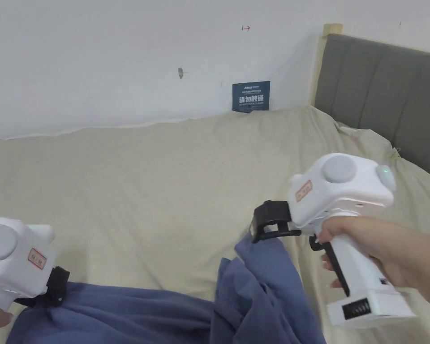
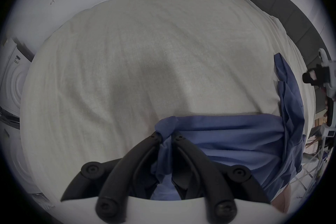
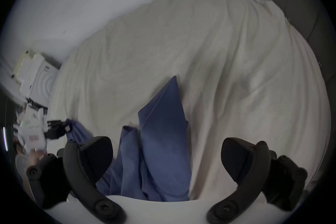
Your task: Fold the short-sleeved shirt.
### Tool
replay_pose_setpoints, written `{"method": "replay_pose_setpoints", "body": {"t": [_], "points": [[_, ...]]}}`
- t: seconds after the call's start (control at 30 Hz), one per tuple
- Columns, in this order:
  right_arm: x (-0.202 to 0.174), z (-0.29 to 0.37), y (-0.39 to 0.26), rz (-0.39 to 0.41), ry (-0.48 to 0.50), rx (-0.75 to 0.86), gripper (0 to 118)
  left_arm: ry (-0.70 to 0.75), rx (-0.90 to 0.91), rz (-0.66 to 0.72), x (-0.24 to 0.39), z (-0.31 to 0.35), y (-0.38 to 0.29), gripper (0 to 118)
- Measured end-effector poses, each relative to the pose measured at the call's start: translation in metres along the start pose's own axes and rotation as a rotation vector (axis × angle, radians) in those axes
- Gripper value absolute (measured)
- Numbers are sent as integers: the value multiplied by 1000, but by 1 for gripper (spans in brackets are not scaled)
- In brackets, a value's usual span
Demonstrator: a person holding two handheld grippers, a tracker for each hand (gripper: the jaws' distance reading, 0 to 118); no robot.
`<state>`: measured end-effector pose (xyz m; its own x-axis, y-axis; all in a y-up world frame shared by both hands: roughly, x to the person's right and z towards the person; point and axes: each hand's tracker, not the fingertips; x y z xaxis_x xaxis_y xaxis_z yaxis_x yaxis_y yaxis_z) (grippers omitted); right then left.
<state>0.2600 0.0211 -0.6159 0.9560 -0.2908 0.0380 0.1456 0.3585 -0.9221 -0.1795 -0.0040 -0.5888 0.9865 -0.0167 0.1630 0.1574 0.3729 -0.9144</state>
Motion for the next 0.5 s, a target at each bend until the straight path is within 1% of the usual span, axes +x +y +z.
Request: {"method": "replay_pose_setpoints", "body": {"t": [0.03,0.1,0.17,0.2,0.23,0.27,0.3,0.33,0.37,0.4,0.43,0.47,0.5], "points": [[-2,-8,4,9,-3,10,115,0,-2,-3,0,-1,1,10],[-5,-26,9,23,-76,-22,115,1,-7,-10,0,-3,2,10],[-8,-36,5,39,-129,-58,114,0,-9,-7,-4,-7,3,10],[-7,-43,3,36,-141,-83,110,1,-9,-5,-4,-7,3,10],[-6,-44,-1,29,-140,-127,101,1,-13,-3,-4,-9,3,10],[-6,-46,-6,39,-134,-164,83,1,-18,-3,-4,-10,3,10],[-10,-39,-9,144,-244,-111,67,4,-21,-4,-4,-10,3,10],[-11,-31,-9,167,-180,-86,60,6,-24,-6,-4,-11,3,10],[-7,-25,-6,161,-163,-80,41,6,-23,-9,-4,-10,3,10],[-3,-19,-4,176,-213,-57,9,6,-23,-9,-4,-10,3,10],[5,-9,-5,158,-200,-46,9,6,-21,-6,-5,-10,3,10],[13,1,-6,102,-106,-33,9,7,-17,-2,-5,-9,3,10],[21,7,-2,69,-66,-8,9,7,-14,2,-5,-6,2,10]]}}
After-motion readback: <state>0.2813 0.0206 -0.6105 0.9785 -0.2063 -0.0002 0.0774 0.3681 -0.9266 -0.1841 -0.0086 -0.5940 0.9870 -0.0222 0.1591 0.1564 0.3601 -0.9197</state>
